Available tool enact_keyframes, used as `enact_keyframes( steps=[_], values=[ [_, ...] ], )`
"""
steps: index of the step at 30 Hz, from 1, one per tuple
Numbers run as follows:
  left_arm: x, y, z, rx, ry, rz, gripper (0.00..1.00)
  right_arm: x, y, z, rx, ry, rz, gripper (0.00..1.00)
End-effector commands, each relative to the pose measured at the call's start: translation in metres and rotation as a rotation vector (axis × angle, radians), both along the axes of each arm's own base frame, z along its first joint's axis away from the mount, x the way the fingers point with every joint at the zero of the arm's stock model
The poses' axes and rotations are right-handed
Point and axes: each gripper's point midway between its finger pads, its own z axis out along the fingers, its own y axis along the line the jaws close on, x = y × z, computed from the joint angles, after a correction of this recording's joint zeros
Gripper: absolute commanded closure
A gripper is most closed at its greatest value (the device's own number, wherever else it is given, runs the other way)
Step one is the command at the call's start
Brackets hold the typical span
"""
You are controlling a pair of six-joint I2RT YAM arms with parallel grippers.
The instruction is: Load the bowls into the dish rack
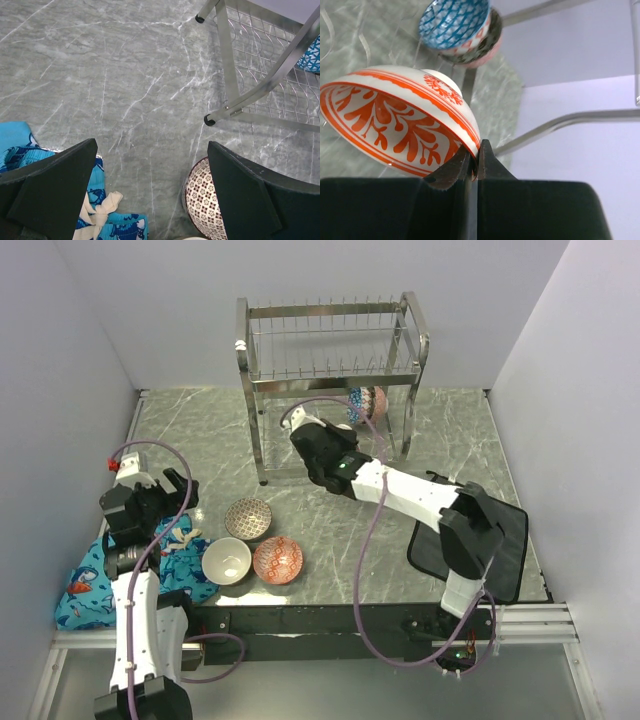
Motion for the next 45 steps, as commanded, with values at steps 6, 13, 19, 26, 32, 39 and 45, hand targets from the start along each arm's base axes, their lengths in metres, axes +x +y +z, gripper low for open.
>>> enact_keyframes(
  steps=[6,13,19,26,32,39,45],
  values=[
    [0.001,-0.002,0.012,0.007,-0.060,-0.007,0.00,0.041,0.018,0.029,-0.051,-0.232,-0.128,1.00],
    [0.001,-0.003,0.010,0.006,-0.066,-0.008,0.01,0.061,0.025,0.037,-0.085,-0.284,-0.167,1.00],
    [0.000,-0.003,0.013,0.010,-0.102,-0.003,0.00,0.087,0.020,0.034,-0.124,-0.277,-0.225,1.00],
    [-0.004,-0.003,0.019,0.023,-0.132,0.001,0.01,0.117,0.020,0.040,-0.181,-0.301,-0.280,1.00],
    [-0.003,-0.004,0.019,0.024,-0.136,-0.004,0.01,0.140,0.018,0.052,-0.209,-0.337,-0.363,1.00],
    [-0.003,-0.003,0.021,0.026,-0.150,-0.002,0.00,0.148,0.008,0.039,-0.286,-0.302,-0.444,1.00],
    [-0.005,-0.005,0.025,0.029,-0.174,-0.009,0.01,0.148,0.003,0.026,-0.312,-0.270,-0.446,1.00]
  ],
)
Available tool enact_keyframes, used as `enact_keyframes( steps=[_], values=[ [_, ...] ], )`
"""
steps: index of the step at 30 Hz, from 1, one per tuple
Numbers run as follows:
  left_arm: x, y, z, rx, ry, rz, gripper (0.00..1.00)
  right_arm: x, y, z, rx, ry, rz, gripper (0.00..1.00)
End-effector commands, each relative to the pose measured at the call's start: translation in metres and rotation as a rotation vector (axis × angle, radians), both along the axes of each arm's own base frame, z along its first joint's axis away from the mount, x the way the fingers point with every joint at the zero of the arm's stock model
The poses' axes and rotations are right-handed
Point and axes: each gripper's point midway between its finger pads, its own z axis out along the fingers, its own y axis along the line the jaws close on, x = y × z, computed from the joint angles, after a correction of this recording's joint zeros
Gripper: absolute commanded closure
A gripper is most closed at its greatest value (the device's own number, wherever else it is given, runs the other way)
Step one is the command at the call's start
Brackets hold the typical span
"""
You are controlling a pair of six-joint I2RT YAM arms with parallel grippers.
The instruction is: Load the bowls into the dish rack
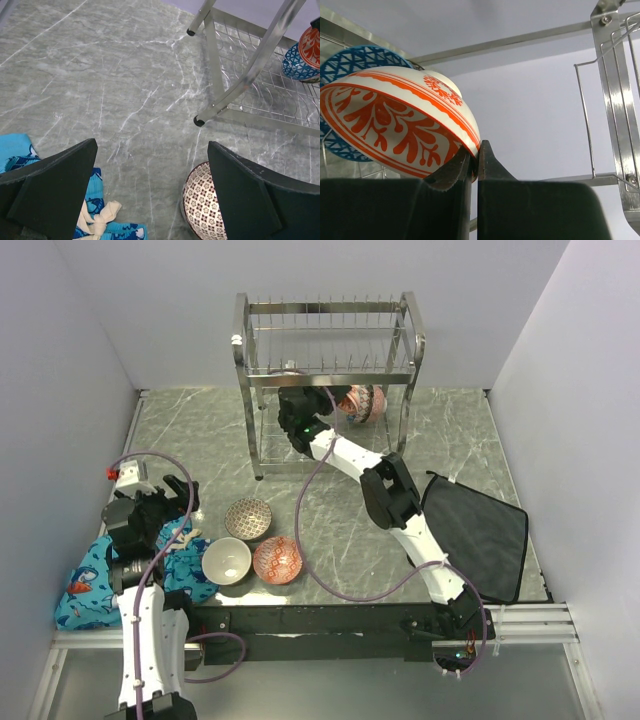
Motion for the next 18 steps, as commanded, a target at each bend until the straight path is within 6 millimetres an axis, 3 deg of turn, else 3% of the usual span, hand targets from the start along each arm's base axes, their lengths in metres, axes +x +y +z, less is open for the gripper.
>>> enact_keyframes(
  steps=[1,13,14,18],
  values=[
    [0.001,-0.003,0.016,0.011,-0.069,-0.015,0.01,-0.005,-0.008,0.019,0.054,-0.060,-0.044,1.00],
    [-0.005,-0.002,0.029,0.034,-0.128,-0.001,0.01,0.008,-0.002,-0.003,0.000,-0.008,-0.048,1.00],
    [-0.005,-0.003,0.029,0.034,-0.128,-0.002,0.01,0.010,0.000,-0.012,-0.015,0.007,-0.052,1.00],
    [-0.005,-0.003,0.029,0.035,-0.131,-0.005,0.01,0.015,-0.002,-0.012,-0.011,-0.012,-0.076,1.00]
  ],
)
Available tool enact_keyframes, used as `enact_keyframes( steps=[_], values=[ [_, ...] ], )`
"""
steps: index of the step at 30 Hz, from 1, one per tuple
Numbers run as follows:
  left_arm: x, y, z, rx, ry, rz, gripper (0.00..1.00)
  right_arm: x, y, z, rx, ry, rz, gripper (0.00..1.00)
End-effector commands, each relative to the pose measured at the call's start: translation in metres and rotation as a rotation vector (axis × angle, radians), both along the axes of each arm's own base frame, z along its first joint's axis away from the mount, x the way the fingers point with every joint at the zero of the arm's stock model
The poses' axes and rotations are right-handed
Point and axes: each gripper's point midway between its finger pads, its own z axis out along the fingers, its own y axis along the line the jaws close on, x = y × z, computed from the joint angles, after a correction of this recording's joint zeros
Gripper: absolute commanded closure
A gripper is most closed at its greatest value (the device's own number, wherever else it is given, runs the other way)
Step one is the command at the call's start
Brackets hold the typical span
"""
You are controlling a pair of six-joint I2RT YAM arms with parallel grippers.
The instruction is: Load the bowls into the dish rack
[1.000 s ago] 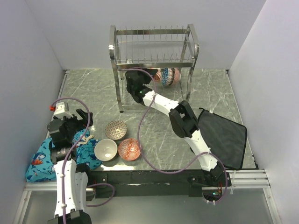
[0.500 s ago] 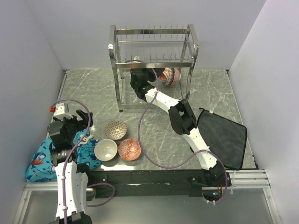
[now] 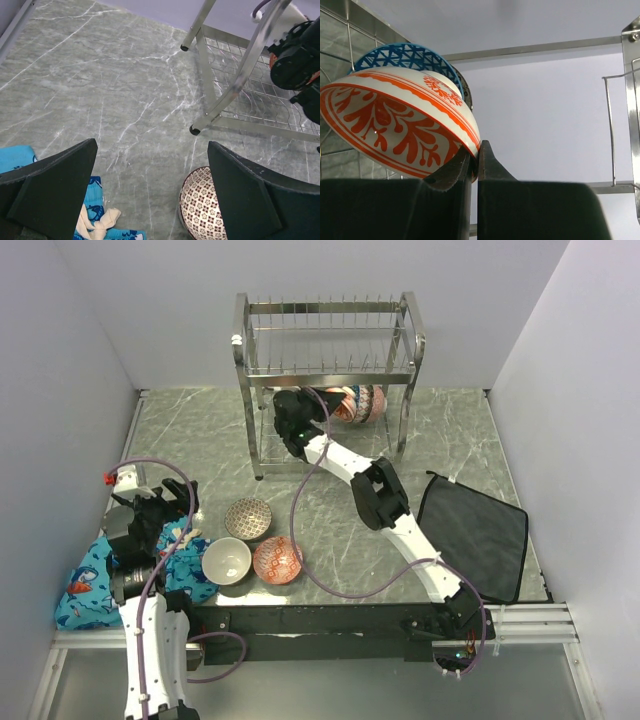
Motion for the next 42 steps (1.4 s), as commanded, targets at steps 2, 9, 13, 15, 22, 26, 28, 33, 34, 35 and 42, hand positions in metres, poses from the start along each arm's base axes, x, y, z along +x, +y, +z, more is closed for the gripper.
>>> enact_keyframes(
  steps=[2,9,13,15,22,26,28,33,34,35,42],
  values=[
    [0.002,-0.001,0.014,0.010,-0.056,-0.007,0.00,0.003,-0.011,0.021,0.037,-0.068,-0.059,1.00],
    [0.002,-0.001,0.013,0.011,-0.056,-0.005,0.00,0.006,-0.030,0.011,0.037,-0.064,-0.131,1.00],
    [0.002,-0.002,0.010,0.006,-0.046,-0.013,0.00,0.007,-0.031,0.004,0.037,-0.065,-0.139,1.00],
    [0.003,-0.002,0.009,0.004,-0.038,-0.014,0.01,0.006,-0.029,0.004,0.039,-0.066,-0.137,1.00],
    [0.008,-0.002,-0.005,-0.022,0.045,-0.027,0.00,0.002,-0.021,-0.016,0.033,-0.055,-0.143,1.00],
    [0.019,0.000,0.002,-0.026,0.055,-0.036,0.01,-0.002,-0.019,-0.024,0.035,-0.053,-0.162,1.00],
    [0.032,-0.001,0.020,-0.030,0.026,-0.060,0.01,-0.004,-0.017,-0.023,0.043,-0.060,-0.160,1.00],
    [0.098,0.003,0.058,-0.016,0.024,-0.106,0.01,-0.009,-0.015,-0.030,0.040,-0.052,-0.178,1.00],
    [0.107,0.003,0.062,-0.020,0.027,-0.112,0.01,-0.009,-0.014,-0.033,0.038,-0.050,-0.177,1.00],
    [0.116,0.001,0.074,-0.020,0.011,-0.122,0.01,-0.010,-0.011,-0.035,0.031,-0.044,-0.171,1.00],
    [0.153,-0.019,0.070,0.024,-0.011,-0.188,0.01,-0.018,0.012,-0.050,0.016,-0.028,-0.135,1.00]
  ],
)
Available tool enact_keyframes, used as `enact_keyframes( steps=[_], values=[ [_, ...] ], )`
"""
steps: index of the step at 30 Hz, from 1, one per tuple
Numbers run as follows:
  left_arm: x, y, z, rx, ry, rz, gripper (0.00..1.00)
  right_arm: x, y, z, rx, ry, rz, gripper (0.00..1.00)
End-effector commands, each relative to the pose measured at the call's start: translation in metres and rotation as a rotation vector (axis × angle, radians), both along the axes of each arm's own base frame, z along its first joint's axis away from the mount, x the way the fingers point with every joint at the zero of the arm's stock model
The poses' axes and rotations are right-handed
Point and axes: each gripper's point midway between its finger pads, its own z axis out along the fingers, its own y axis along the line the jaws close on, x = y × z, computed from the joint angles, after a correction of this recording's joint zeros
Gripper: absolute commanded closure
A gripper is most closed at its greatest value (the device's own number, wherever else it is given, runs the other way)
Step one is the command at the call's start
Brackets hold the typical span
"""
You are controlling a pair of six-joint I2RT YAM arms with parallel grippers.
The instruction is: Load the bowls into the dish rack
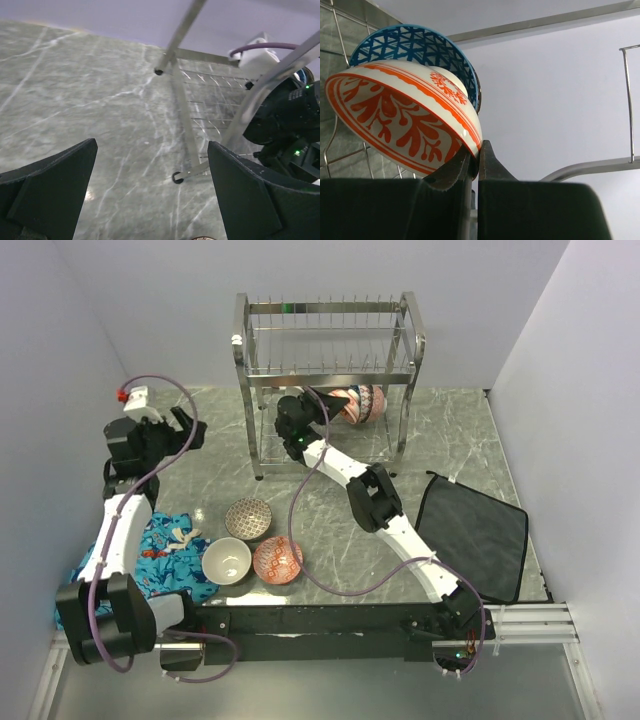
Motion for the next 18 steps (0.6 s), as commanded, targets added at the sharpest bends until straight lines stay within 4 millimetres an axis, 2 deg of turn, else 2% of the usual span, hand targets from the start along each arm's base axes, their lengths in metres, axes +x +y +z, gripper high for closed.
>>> enact_keyframes(
  steps=[1,2,4,5,7,8,9,11,16,18],
  values=[
    [0.024,-0.008,0.023,0.027,-0.083,-0.040,0.00,-0.016,0.020,-0.025,0.003,0.012,-0.015,1.00],
    [0.029,-0.011,0.029,0.029,-0.100,-0.051,0.01,-0.018,0.021,-0.026,0.007,0.009,-0.016,1.00],
    [0.039,-0.015,0.024,0.030,-0.093,-0.070,0.01,-0.018,0.019,-0.029,0.010,0.008,-0.027,1.00],
    [0.044,-0.020,0.033,0.037,-0.124,-0.088,0.00,-0.018,0.019,-0.029,0.018,0.000,-0.031,1.00],
    [0.052,-0.025,0.031,0.036,-0.129,-0.113,0.01,-0.019,0.018,-0.033,0.017,0.003,-0.038,1.00],
    [0.057,-0.028,0.038,0.039,-0.162,-0.124,0.01,-0.018,0.018,-0.032,0.021,-0.001,-0.036,1.00],
    [0.062,-0.029,0.033,0.033,-0.159,-0.138,0.01,-0.018,0.018,-0.032,0.023,-0.004,-0.034,1.00],
    [0.065,-0.043,0.036,0.016,-0.185,-0.208,0.01,-0.017,0.016,-0.030,0.026,-0.007,-0.037,1.00],
    [0.071,-0.082,0.036,-0.016,-0.181,-0.297,0.03,-0.018,0.016,-0.007,0.051,-0.038,-0.027,1.00],
    [0.070,-0.091,0.036,-0.026,-0.175,-0.313,0.03,-0.022,0.021,0.002,0.068,-0.054,-0.017,1.00]
  ],
)
